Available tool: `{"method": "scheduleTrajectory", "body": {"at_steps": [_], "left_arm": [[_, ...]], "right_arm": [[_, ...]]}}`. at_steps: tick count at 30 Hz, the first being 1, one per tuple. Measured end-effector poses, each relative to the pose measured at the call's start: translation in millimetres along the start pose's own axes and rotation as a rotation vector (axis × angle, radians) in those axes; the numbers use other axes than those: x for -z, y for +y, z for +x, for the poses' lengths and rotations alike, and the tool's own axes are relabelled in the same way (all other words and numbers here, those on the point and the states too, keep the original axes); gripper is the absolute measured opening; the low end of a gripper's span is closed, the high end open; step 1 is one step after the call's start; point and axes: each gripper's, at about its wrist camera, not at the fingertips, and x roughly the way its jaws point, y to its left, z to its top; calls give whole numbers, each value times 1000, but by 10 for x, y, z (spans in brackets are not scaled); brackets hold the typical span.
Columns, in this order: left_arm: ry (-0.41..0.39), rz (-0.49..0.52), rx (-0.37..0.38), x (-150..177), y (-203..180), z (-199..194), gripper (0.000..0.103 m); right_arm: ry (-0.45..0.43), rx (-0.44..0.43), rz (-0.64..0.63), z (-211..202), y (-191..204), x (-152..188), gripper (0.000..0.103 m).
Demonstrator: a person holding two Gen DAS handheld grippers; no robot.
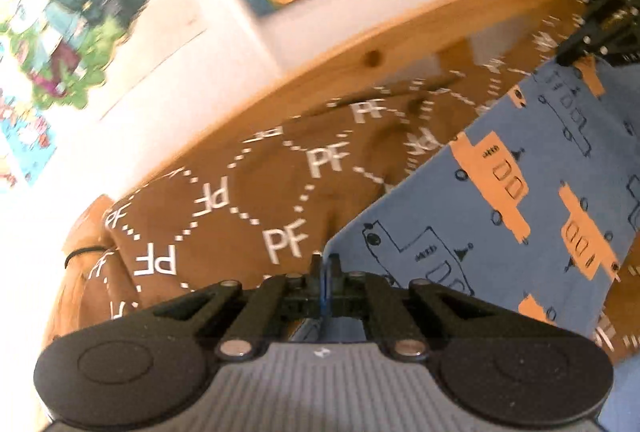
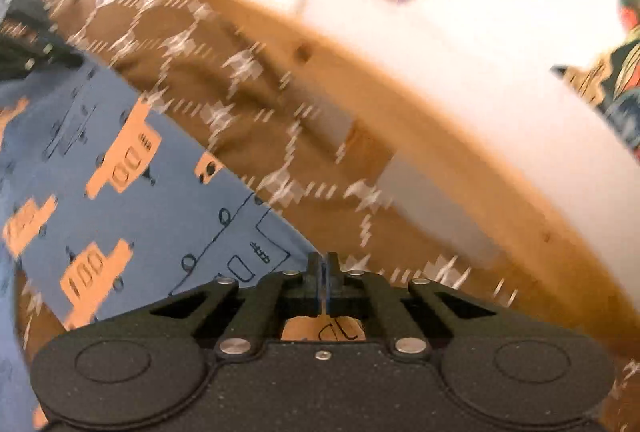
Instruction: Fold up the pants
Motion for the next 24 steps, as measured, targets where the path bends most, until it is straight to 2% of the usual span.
{"method": "scheduleTrajectory", "body": {"at_steps": [6,9,10,11,12,13,14,15,17,19,22,24], "left_arm": [[56,-17,-18,10,41,294,2],[57,-5,3,49,60,337,10],[44,-7,22,63,103,324,20],[32,-11,47,75,162,277,33],[17,-19,59,90,239,213,65],[-5,-28,65,110,309,156,85],[-41,-34,70,139,409,66,88],[-62,-32,74,165,461,5,89],[-85,-35,88,194,640,-93,89],[-75,-61,121,210,792,-148,89],[-53,-101,231,292,972,-248,89],[-46,-88,272,359,966,-295,89]], "right_arm": [[54,58,-40,611,96,-65,0],[89,46,-32,789,163,5,1],[84,48,-35,801,161,16,3],[72,41,-37,782,146,23,9],[53,29,-39,742,116,21,18],[25,24,-44,679,82,7,37],[-7,17,-48,616,47,-15,53],[-44,1,-47,548,11,-49,57],[-95,-60,-37,447,-32,-136,60],[-120,-116,-39,437,-19,-225,64],[-99,-205,-72,510,143,-311,64],[-69,-249,-110,618,275,-341,64]]}}
